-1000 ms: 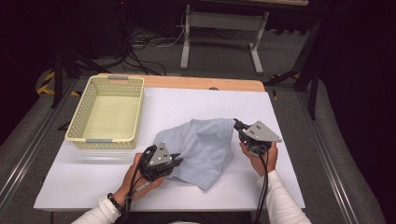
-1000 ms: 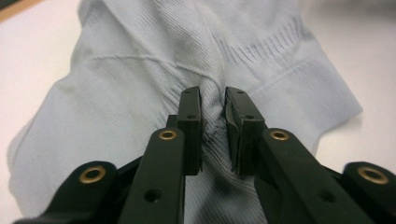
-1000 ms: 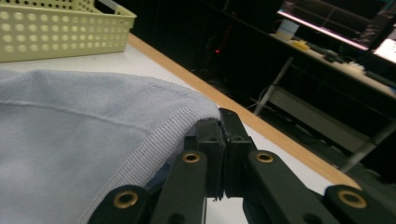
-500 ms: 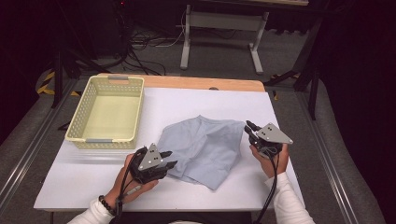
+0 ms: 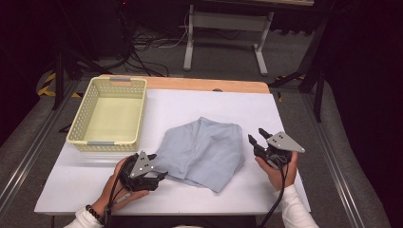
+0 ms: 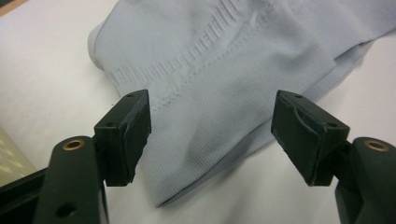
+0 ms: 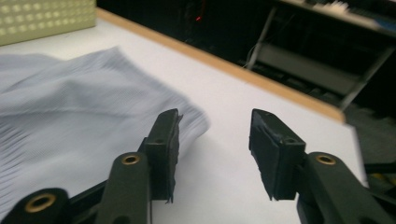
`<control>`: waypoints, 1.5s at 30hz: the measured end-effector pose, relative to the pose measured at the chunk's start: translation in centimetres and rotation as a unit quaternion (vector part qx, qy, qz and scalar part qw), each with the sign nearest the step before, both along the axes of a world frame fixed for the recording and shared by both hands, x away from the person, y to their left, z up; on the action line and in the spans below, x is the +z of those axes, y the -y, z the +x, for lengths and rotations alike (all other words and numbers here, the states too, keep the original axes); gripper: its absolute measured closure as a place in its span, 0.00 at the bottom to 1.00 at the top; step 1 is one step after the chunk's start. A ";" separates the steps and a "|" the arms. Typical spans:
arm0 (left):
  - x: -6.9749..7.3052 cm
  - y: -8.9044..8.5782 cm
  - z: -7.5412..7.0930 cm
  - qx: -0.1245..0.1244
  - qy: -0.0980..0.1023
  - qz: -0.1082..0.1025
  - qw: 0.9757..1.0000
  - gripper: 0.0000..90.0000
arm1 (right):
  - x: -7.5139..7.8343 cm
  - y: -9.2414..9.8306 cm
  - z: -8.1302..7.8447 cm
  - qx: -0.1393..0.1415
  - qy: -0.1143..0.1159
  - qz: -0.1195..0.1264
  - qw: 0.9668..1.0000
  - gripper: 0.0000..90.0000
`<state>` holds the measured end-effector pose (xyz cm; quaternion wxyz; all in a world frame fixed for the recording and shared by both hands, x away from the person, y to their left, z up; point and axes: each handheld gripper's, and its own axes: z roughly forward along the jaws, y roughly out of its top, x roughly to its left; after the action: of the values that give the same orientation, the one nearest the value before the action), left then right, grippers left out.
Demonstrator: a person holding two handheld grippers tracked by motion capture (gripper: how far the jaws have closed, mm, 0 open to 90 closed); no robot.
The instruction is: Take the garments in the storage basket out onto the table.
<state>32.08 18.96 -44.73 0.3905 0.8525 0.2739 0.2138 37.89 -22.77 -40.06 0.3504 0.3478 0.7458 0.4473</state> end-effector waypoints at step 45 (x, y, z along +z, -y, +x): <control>4.1 1.8 -1.6 -0.043 0.023 -0.049 0.998 0.94 | -1.1 0.4 -1.9 -0.001 -0.082 0.000 0.997 0.75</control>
<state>30.50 17.16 -40.64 0.4466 0.8384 0.2376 0.2030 35.97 -23.19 -41.17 0.2889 0.3840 0.7714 0.4172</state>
